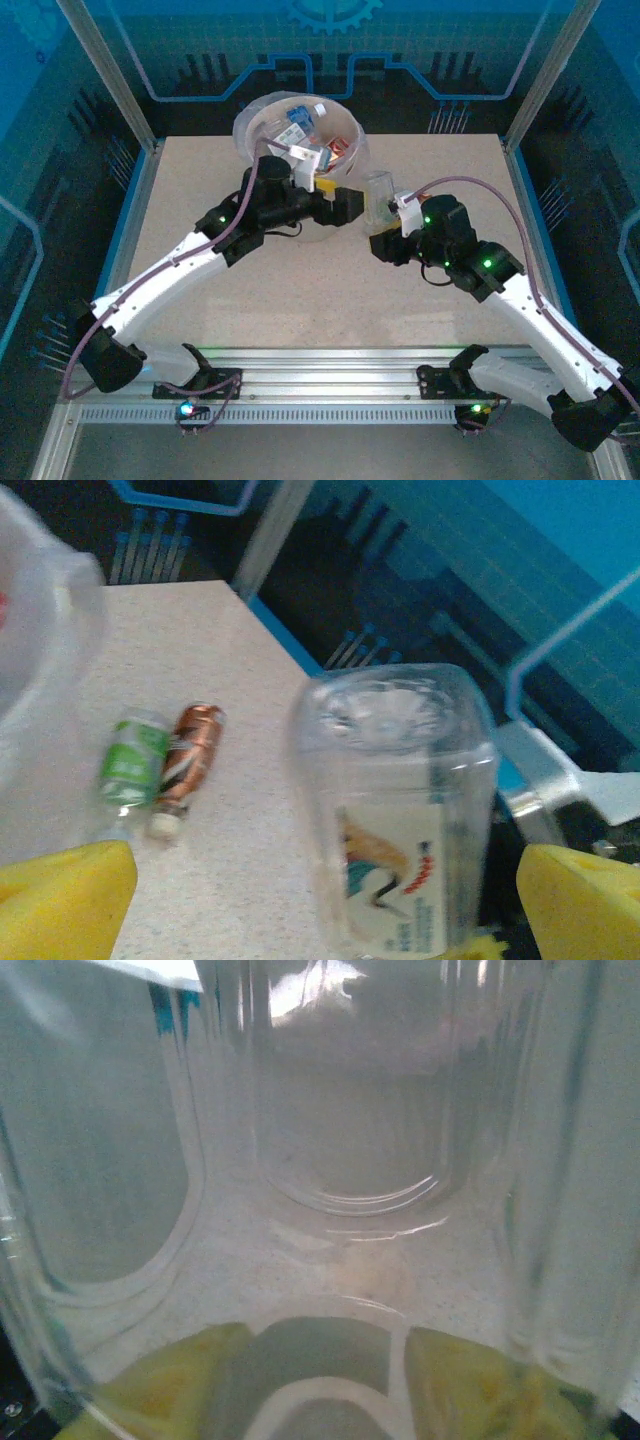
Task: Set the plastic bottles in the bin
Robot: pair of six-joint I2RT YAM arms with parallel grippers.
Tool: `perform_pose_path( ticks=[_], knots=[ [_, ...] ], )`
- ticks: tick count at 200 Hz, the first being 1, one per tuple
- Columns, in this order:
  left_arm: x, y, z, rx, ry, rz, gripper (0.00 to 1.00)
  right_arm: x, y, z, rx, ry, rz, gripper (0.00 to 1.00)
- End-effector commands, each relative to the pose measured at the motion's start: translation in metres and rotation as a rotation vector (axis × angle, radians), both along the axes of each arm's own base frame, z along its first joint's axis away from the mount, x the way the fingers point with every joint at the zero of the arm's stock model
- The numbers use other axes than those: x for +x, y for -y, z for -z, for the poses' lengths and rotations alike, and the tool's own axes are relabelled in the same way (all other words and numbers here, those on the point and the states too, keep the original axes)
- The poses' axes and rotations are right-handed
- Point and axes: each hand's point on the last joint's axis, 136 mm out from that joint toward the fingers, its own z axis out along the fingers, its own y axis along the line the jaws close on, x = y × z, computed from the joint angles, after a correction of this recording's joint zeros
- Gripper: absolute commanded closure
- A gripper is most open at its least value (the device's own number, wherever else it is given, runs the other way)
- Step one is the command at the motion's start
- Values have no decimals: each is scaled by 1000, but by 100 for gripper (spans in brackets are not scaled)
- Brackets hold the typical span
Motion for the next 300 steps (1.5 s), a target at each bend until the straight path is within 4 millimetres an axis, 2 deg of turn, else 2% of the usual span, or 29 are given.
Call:
perform_pose_path(
  ticks=[1,50,74,106,123,139,153,172,179,185,187,228,253,276,300],
  knots=[
    [-8,18,-24,-42,65,85,1,-7,-10,-9,43,28,-49,79],
    [2,29,-27,-102,32,79,2,-10,-15,-13,55,46,-72,78],
    [3,34,-27,-124,19,90,18,-11,-18,-15,52,57,-79,78],
    [2,41,-27,-147,2,121,32,-11,-20,-18,51,72,-89,77],
    [1,42,-28,-154,1,134,46,-10,-20,-18,47,78,-84,76],
    [0,41,-31,-155,12,133,60,-8,-18,-18,40,80,-76,73],
    [0,38,-34,-151,35,121,69,-6,-16,-19,29,83,-60,64],
    [4,28,-47,-132,103,79,74,-5,-9,-20,5,84,-30,36],
    [6,23,-53,-119,139,56,74,-4,-6,-22,-2,90,-16,20],
    [9,17,-60,-108,171,32,75,-4,-4,-24,-8,92,-4,3],
    [10,15,-63,-104,181,23,75,-4,-3,-25,-9,95,-2,0],
    [35,-25,-126,-32,422,-121,79,-7,12,-43,-9,140,50,0],
    [53,-41,-154,44,517,-180,80,-8,24,-48,-12,157,105,0],
    [73,-51,-170,126,557,-233,80,-5,36,-46,-34,156,173,0],
    [93,-52,-169,221,575,-256,80,-1,46,-41,-62,145,232,0]
  ],
)
